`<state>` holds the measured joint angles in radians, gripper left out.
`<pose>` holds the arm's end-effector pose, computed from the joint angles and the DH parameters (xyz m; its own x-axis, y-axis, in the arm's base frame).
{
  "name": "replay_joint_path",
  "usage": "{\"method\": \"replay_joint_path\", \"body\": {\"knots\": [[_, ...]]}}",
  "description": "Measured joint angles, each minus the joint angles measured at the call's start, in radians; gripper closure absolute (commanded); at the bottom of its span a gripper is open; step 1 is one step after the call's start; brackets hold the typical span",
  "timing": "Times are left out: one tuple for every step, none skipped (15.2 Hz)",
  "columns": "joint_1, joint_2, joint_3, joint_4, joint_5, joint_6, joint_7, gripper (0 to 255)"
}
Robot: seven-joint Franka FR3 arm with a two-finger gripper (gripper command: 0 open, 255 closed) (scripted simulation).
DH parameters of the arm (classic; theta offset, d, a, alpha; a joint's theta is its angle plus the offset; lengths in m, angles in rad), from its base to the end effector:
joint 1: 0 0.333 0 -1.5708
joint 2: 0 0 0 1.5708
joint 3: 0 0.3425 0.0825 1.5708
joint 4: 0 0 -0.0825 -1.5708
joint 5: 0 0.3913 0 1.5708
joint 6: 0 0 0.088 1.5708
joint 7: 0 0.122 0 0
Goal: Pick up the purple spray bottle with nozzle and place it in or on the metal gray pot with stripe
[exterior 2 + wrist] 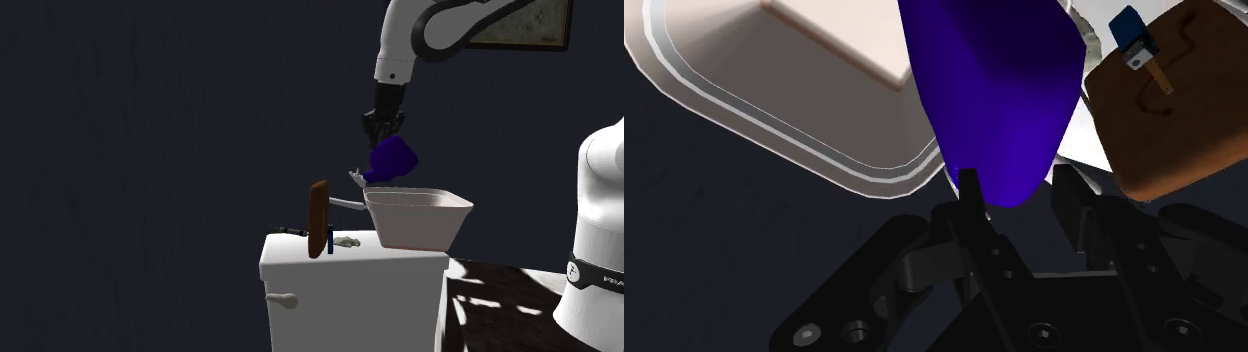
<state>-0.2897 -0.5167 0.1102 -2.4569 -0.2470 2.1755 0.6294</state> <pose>0.4040 -0.0820 0.5098 0.7333 -0.5934 0.3319 -0.6538 -0.7494 0.1048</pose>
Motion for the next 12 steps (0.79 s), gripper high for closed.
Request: {"method": "replay_joint_path", "body": {"knots": [[-0.007,-0.020,-0.022,-0.025,-0.004,0.011,-0.024,255],[-0.013,-0.043,-0.040,-0.049,-0.008,0.016,-0.045,255],[-0.018,-0.067,-0.057,-0.074,-0.011,0.021,-0.064,255],[-0.021,-0.079,-0.065,-0.087,-0.013,0.026,-0.073,255],[-0.022,-0.085,-0.068,-0.100,-0.015,0.032,-0.074,255],[-0.023,-0.085,-0.069,-0.113,-0.018,0.045,-0.073,255],[-0.024,-0.085,-0.068,-0.126,-0.020,0.058,-0.069,255],[-0.026,-0.080,-0.069,-0.134,-0.023,0.071,-0.067,255],[-0.027,-0.080,-0.070,-0.150,-0.026,0.088,-0.065,255],[-0.029,-0.074,-0.070,-0.159,-0.029,0.101,-0.061,255],[-0.029,-0.072,-0.068,-0.167,-0.030,0.112,-0.056,255],[-0.031,-0.066,-0.067,-0.177,-0.034,0.128,-0.051,255]]}}
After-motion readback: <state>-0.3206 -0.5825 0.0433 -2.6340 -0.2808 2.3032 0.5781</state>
